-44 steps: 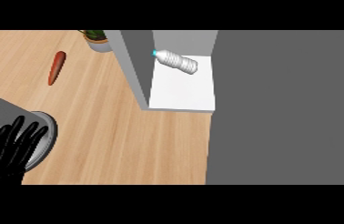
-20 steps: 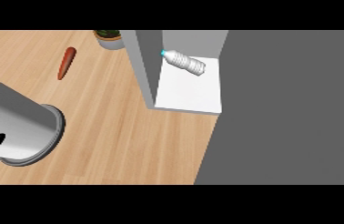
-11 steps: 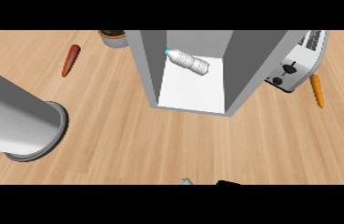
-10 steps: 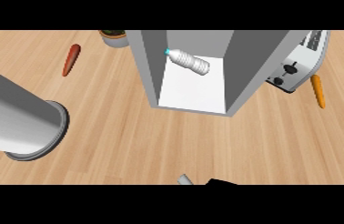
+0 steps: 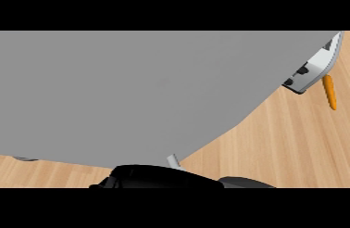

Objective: Pick up the bottled water, place it into the cabinet and close the cabinet

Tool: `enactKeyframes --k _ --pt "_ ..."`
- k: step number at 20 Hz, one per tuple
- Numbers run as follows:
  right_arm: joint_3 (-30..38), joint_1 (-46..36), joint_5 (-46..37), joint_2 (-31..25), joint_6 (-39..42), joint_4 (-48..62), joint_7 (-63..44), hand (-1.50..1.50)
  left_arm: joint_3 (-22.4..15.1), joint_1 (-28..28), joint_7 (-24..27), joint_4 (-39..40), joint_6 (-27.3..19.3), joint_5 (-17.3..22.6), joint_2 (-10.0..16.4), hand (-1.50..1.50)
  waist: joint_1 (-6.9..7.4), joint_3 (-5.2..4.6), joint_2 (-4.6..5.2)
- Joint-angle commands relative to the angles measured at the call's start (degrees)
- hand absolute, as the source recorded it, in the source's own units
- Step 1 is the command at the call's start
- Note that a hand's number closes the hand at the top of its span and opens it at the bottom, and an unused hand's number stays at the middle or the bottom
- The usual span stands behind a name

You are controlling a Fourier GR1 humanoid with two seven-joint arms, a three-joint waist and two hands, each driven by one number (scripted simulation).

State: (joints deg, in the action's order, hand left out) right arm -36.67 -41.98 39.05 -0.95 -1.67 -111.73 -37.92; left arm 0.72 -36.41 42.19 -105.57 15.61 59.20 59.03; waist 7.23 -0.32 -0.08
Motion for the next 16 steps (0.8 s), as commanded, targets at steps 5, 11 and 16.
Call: enactKeyframes --k 5,11,16 --pt "4.74 -13.45 11.59 0.93 -1.23 18.58 3.45 1.50 7.31 -10.14 2.61 1.93 7.72 0.46 -1.18 -1.50 -2.51 0.30 0.04" --pt "9.59 -11.11 16.06 0.82 3.64 24.09 0.83 1.50 11.16 -12.78 1.63 0.26 8.59 0.05 -4.11 -1.50 -4.77 0.39 0.14" --pt "12.36 -6.60 14.71 -2.97 11.29 30.06 5.27 1.50 15.53 -14.51 -0.08 1.40 11.76 1.77 -4.37 -1.50 -5.23 0.40 0.21"
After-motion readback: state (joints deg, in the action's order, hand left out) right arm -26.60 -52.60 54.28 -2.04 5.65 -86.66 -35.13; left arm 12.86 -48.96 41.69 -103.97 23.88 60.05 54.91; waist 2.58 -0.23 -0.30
